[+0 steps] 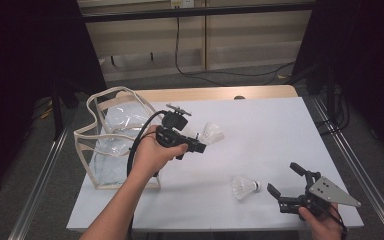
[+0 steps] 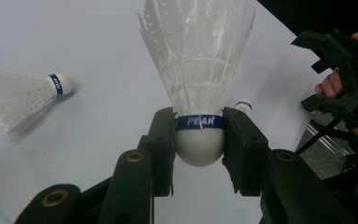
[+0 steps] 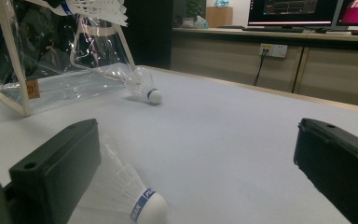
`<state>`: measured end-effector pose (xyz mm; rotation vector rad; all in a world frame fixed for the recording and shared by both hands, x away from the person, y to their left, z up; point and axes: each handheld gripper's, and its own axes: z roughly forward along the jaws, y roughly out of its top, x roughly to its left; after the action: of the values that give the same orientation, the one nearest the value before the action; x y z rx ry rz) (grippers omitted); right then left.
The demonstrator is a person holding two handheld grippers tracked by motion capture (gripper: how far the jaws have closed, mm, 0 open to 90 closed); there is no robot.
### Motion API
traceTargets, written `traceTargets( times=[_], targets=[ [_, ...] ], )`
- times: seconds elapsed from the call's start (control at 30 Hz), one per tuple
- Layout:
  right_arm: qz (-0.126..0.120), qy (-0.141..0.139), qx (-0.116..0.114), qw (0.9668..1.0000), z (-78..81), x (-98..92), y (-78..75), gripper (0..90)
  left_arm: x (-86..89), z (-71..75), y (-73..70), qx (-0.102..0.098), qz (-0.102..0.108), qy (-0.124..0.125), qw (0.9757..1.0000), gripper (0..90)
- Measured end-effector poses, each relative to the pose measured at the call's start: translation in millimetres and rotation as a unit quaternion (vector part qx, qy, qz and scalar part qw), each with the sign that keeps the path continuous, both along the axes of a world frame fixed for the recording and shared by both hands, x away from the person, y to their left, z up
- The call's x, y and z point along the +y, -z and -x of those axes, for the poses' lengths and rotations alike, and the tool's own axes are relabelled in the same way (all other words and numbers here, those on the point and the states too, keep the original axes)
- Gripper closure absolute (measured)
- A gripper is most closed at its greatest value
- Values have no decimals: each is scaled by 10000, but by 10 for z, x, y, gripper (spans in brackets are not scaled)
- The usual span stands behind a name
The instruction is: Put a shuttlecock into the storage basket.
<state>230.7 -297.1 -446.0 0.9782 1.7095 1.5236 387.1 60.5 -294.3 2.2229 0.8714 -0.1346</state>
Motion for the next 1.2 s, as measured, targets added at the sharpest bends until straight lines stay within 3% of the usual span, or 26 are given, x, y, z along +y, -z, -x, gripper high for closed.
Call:
traceTargets(
  times=[1.2],
  targets=[
    [-3, -6, -14, 10000, 6, -3, -5, 4, 128, -146, -273, 13, -74, -120, 9999, 658]
  ],
)
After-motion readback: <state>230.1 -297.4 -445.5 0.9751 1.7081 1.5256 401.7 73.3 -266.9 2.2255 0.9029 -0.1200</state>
